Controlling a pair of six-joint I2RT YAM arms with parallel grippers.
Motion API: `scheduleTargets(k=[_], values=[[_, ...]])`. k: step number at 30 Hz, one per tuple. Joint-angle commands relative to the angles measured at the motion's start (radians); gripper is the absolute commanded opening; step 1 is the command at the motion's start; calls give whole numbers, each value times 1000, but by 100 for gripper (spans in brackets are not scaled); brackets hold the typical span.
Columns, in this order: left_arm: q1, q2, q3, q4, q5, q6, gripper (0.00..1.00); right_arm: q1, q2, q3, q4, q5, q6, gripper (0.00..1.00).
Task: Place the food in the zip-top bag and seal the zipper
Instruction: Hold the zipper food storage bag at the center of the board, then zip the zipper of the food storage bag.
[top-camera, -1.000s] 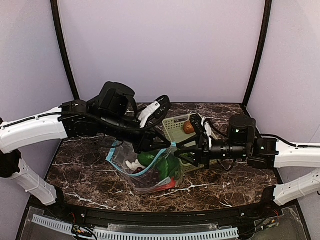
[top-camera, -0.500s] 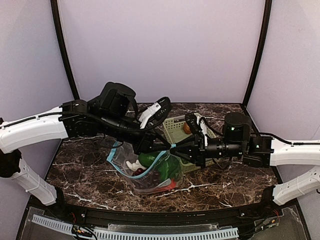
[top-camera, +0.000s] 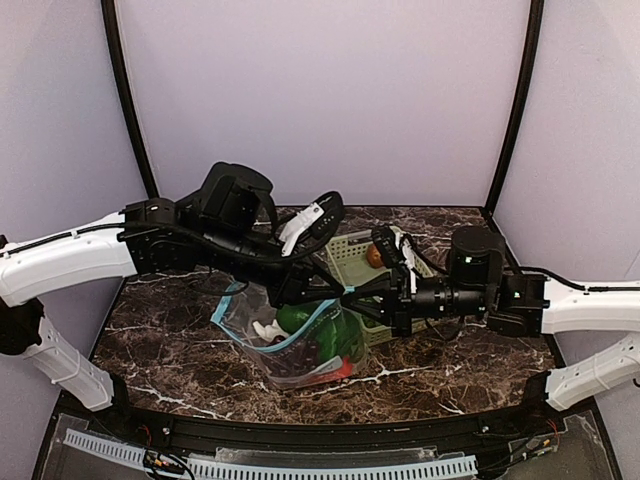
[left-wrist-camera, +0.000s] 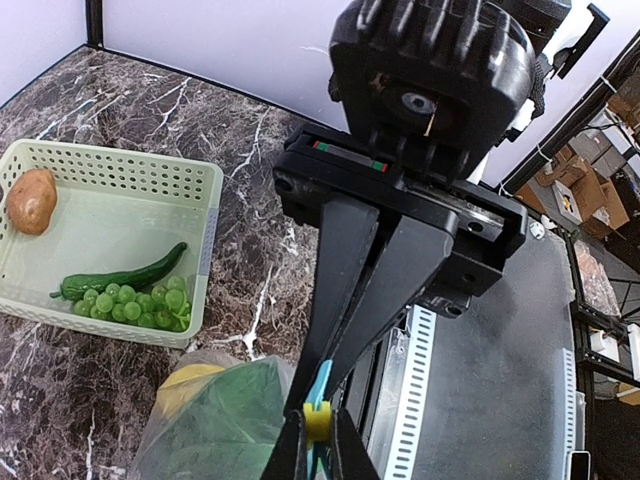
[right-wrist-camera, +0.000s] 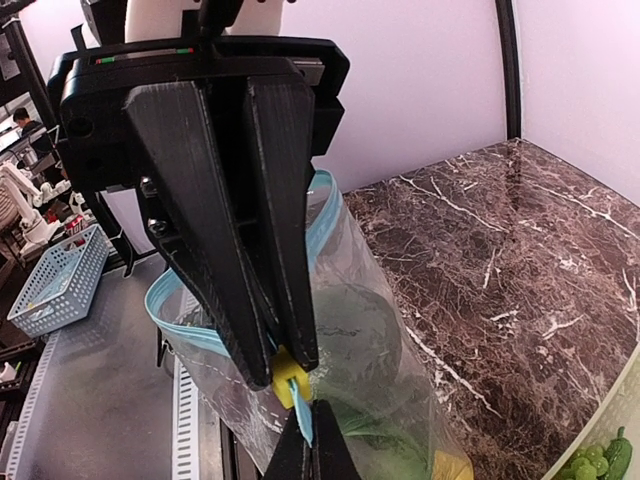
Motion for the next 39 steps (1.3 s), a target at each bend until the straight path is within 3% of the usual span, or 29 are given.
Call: scheduleTargets(k=[1,39], values=[[-2,-13,32,-44,-23,25,1,5,-58,-21,12,99,26,0],[31,-126,-92,-147,-103,38,1,3,-178,-66,-103,294,49,0]])
